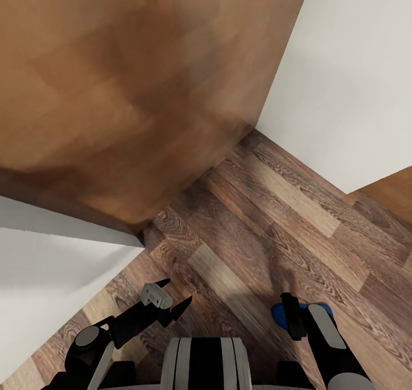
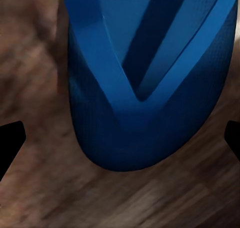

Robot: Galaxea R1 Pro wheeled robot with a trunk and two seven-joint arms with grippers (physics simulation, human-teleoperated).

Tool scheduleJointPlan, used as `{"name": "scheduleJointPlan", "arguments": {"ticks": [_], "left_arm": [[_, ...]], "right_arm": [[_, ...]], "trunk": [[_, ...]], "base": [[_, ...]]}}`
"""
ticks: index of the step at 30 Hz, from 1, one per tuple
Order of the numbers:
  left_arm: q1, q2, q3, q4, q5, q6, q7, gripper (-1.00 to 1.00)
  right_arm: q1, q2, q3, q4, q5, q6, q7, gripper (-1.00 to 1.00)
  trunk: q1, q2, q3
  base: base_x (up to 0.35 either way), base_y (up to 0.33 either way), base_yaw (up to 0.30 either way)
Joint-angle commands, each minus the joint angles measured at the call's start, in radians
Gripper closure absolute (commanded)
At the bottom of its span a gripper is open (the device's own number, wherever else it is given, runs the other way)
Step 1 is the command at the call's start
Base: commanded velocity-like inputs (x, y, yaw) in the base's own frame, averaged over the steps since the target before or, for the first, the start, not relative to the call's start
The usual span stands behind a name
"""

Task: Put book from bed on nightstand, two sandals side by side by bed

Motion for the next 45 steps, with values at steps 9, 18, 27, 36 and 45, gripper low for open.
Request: {"name": "scheduleJointPlan", "arguments": {"ticks": [9,18,27,36,45], "left_arm": [[0.000,0.001,-0.001,-0.001,0.005,0.008,0.000,-1.00],[0.000,0.001,-0.001,0.000,0.005,0.007,0.000,-1.00],[0.000,-0.002,-0.002,0.000,0.002,0.008,0.002,-1.00],[0.000,-0.003,-0.002,0.001,0.002,0.007,0.002,-1.00],[0.000,-0.003,-0.002,0.001,0.002,0.008,0.001,-1.00]], "right_arm": [[0.000,0.000,-0.003,-0.002,-0.002,0.005,-0.005,-1.00],[0.000,0.000,-0.003,-0.002,-0.002,0.005,-0.005,-1.00],[0.000,0.001,-0.003,-0.002,-0.002,0.005,-0.005,-1.00],[0.000,0.000,-0.003,-0.003,-0.002,0.005,-0.005,-1.00],[0.000,0.000,-0.003,-0.003,-0.002,0.005,-0.005,-1.00]], "trunk": [[0.000,0.000,-0.001],[0.000,0.000,-0.001],[0.000,0.000,-0.001],[0.000,0.000,-0.001],[0.000,0.000,-0.001]], "base": [[0.042,-0.001,0.000],[0.048,-0.005,0.000],[0.054,-0.049,0.000],[0.052,-0.048,0.000],[0.001,-0.001,0.000]]}}
